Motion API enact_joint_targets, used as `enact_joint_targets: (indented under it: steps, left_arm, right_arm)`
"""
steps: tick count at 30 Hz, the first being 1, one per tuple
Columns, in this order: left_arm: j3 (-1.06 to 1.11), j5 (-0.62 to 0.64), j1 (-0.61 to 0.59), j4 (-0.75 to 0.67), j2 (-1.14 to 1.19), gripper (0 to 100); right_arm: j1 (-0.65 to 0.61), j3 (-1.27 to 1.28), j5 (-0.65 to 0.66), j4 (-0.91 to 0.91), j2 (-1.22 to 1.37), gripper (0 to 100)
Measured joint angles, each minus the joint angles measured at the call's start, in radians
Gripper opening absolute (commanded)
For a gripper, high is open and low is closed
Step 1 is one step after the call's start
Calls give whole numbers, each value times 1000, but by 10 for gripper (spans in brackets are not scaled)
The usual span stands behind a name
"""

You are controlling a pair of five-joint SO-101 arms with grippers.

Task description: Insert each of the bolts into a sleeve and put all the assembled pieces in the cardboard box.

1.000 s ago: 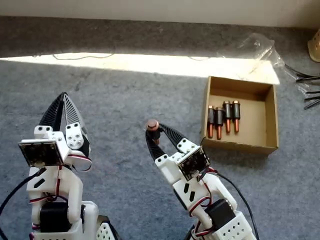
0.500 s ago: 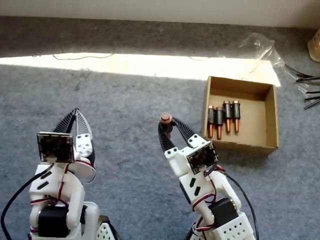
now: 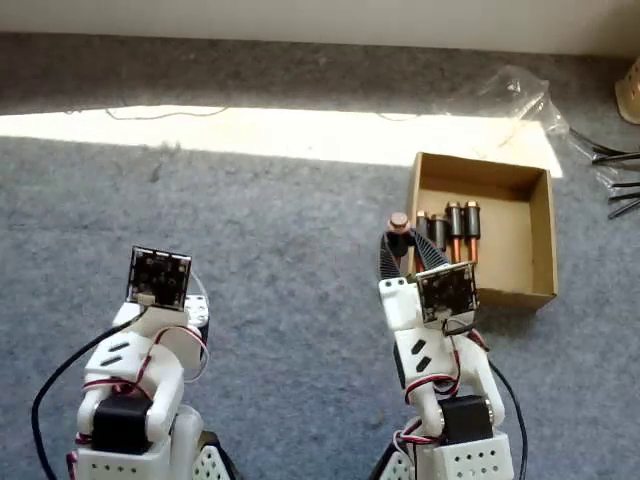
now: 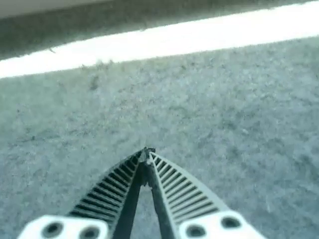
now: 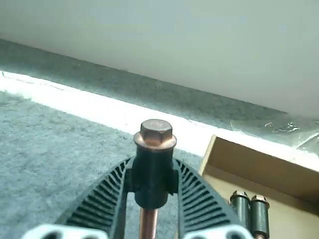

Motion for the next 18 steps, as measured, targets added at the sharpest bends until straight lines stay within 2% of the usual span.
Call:
enact_joint_targets:
  steps: [4, 10, 18]
  left_arm:
    - [135, 0, 0, -11, 11, 7]
    - [276, 0, 0, -25, 11, 7]
    - [285, 0, -2, -28, 11, 6]
  right_arm:
    - [72, -117, 0, 112, 0, 4]
    - [215, -296, 38, 178, 43, 4]
    - [232, -499, 87, 180, 445, 4]
